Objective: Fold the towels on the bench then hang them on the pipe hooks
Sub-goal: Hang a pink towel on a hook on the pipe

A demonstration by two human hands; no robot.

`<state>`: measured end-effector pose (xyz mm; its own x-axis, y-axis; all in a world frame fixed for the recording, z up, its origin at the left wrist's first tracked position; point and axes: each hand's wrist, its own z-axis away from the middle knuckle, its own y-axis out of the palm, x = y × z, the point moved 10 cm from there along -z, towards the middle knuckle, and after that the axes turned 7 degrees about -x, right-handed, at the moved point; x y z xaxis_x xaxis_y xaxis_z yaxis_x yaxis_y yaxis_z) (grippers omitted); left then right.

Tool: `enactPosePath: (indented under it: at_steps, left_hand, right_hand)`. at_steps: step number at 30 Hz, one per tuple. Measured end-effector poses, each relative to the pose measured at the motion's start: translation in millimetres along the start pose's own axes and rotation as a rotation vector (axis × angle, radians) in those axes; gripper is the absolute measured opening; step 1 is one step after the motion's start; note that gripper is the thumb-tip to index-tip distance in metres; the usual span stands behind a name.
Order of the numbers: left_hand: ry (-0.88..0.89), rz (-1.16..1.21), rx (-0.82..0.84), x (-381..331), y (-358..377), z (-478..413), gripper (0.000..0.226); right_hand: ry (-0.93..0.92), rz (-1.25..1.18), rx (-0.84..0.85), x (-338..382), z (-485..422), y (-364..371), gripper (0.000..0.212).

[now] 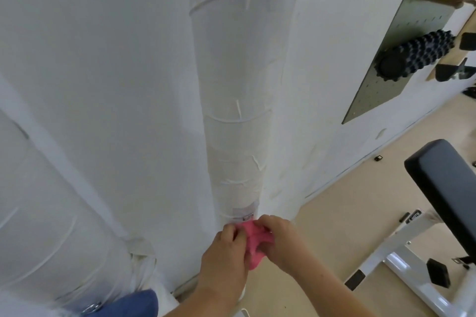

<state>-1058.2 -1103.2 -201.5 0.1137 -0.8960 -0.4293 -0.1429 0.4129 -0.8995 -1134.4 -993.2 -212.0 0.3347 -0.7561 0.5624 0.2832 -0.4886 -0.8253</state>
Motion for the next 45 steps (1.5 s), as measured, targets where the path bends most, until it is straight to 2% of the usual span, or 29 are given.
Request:
enactPosePath:
  at_steps: [4,7,13,17,21,27,30,34,36,40,43,45]
  left_hand:
    - [0.007,0.049,-0.031,5.7,3.7,-8.6,0.04]
    - [-0.021,0.123,-0.063,11.6,9.2,-8.2,0.035]
    - [-0.054,0.194,-0.058,5.6,5.6,6.6,0.048]
    - [-0.071,0.106,-0.075,1.1,-10.7,4.0,0.047]
    - [-0.054,0.036,-0.082,-0.1,-16.7,0.4,0.043]
    - [-0.063,-0.007,-0.08,3.8,-5.0,-8.6,0.034]
    - [-0.077,-0.005,-0.077,2.2,-0.6,-12.3,0.031]
    - [-0.154,0.117,-0.088,8.2,2.5,-12.5,0.027]
    - [-0.171,0.159,-0.09,11.4,4.3,-11.2,0.027]
    - [-0.187,0.22,0.014,13.1,3.7,-10.9,0.025]
    - [-0.069,0.125,0.24,0.9,8.8,-4.6,0.053]
    - [-0.064,0.148,0.304,-0.1,5.4,2.1,0.068]
  right_hand:
    - [0.035,-0.111,-0.181,-9.1,1.6,8.5,0.017]
    - [0.07,-0.214,-0.254,-11.4,4.7,9.8,0.022]
    - [0.153,-0.293,-0.103,-14.2,19.5,17.0,0.056]
    - [0.09,-0.331,0.009,-2.7,23.1,4.0,0.057]
    - [0.011,-0.222,-0.034,3.2,20.1,-8.4,0.049]
    - [-0.098,-0.095,-0.235,1.0,11.3,-8.5,0.031]
    - [-0.048,-0.14,-0.186,-3.2,5.3,1.8,0.021]
    - [0.06,-0.246,-0.118,-9.2,8.0,9.3,0.015]
    - [0.114,-0.376,-0.077,-8.6,14.0,13.1,0.022]
    - [0.151,-0.41,-0.052,-12.5,18.1,16.0,0.031]
    - [0.154,-0.284,-0.011,-8.8,16.2,13.2,0.028]
    - [0.141,-0.099,-0.002,-5.6,15.6,10.5,0.04]
